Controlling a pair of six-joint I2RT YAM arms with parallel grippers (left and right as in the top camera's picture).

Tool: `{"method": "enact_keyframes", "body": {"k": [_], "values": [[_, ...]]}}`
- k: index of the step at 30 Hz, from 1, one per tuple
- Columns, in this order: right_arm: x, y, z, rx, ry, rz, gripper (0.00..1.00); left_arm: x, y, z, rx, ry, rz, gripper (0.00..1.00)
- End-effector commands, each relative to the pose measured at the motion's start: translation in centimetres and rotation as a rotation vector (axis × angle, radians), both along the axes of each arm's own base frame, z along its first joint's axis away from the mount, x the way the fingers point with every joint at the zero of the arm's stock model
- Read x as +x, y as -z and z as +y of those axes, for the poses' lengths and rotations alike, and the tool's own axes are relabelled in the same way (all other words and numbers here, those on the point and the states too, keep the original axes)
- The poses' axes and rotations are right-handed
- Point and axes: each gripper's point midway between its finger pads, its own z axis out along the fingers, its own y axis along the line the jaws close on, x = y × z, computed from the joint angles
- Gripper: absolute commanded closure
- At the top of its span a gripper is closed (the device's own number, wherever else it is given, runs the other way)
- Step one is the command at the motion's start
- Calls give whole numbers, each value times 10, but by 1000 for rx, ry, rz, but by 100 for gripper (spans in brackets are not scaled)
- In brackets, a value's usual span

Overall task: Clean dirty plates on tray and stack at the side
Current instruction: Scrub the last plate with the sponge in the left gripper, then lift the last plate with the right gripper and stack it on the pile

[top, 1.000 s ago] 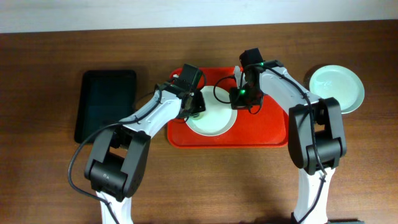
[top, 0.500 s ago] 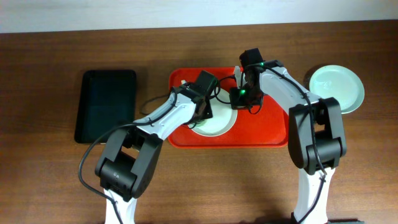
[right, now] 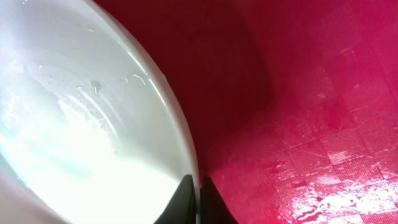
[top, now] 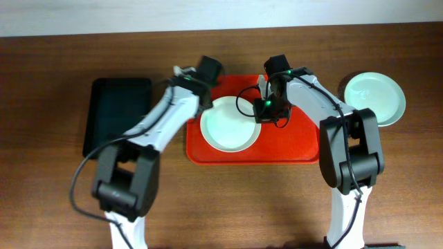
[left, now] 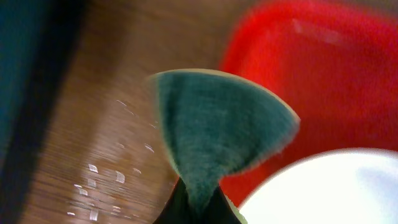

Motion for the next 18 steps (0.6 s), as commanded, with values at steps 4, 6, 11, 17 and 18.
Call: {"method": "enact_keyframes", "body": {"k": [4,6,11,17,18], "values": [[-4,22,-18,-85,19,33,96,1,-24,34,-109,-63,18,100],[-4,22,-18,-85,19,32,96,-1,-20,57,-87,-160,17,100],[-4,22,-18,-85,19,32,96,-26,13,127,-113,-570,45,100],[-4,22,-18,-85,19,32,96,-37,22,191,-63,-783,10,100],[-4,22,-18,-85,19,32,96,-35,21,201,-75,-811,-6,100]]}}
